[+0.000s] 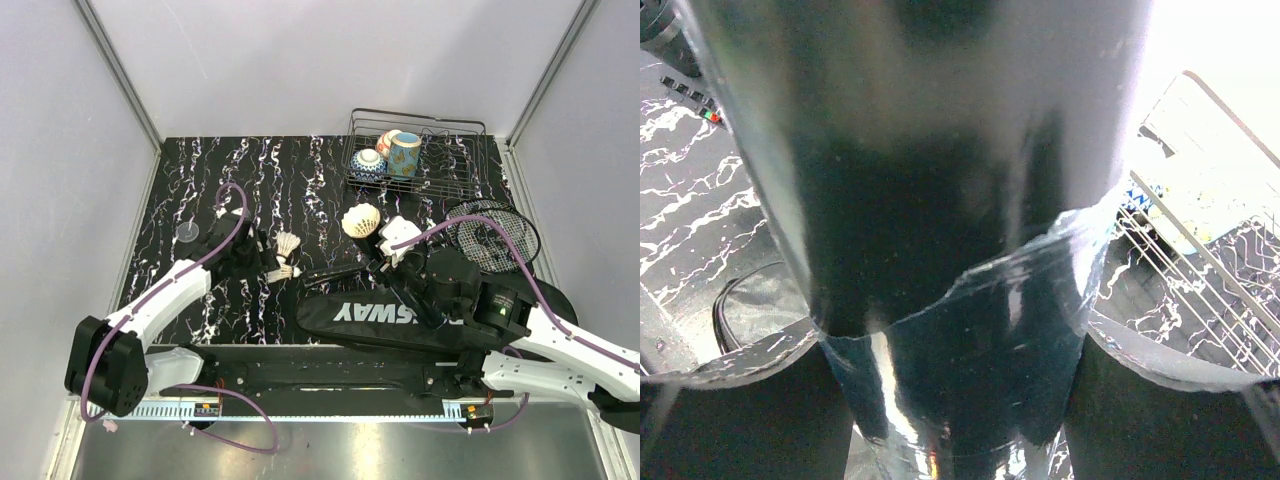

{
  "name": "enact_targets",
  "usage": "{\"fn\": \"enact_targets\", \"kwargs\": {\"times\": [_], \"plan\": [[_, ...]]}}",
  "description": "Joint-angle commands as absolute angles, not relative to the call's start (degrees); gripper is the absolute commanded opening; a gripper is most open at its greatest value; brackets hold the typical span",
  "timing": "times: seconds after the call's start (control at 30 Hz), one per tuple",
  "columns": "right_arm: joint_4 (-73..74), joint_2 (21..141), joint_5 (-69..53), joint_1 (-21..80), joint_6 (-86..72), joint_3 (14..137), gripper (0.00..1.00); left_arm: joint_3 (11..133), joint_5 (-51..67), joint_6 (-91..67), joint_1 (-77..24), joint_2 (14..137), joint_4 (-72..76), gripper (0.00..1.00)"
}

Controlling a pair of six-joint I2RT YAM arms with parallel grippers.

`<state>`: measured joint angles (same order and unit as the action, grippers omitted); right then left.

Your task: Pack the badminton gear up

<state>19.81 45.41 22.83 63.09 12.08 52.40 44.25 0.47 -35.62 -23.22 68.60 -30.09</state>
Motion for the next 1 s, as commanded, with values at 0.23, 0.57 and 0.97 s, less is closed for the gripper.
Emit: {"fn": "enact_targets", "kwargs": {"times": [0.23,0.57,0.97], "plan": [[17.6,44.7,21.4,62.8,11.1,53.2,0.46,39.9,4.0,-40.1,-21.4,72.9,-8.3,0.55],[17.8,45.3,21.0,62.8,11.1,53.7,0.45,39.7,6.7,-41.0,-21.1,74.5,-10.6,0.19],[17.7,48.2,20.0,62.8,12.7,53.8,0.45,64.1,27.0,-19.7,-20.8,57.3,-26.3,0.0]]}}
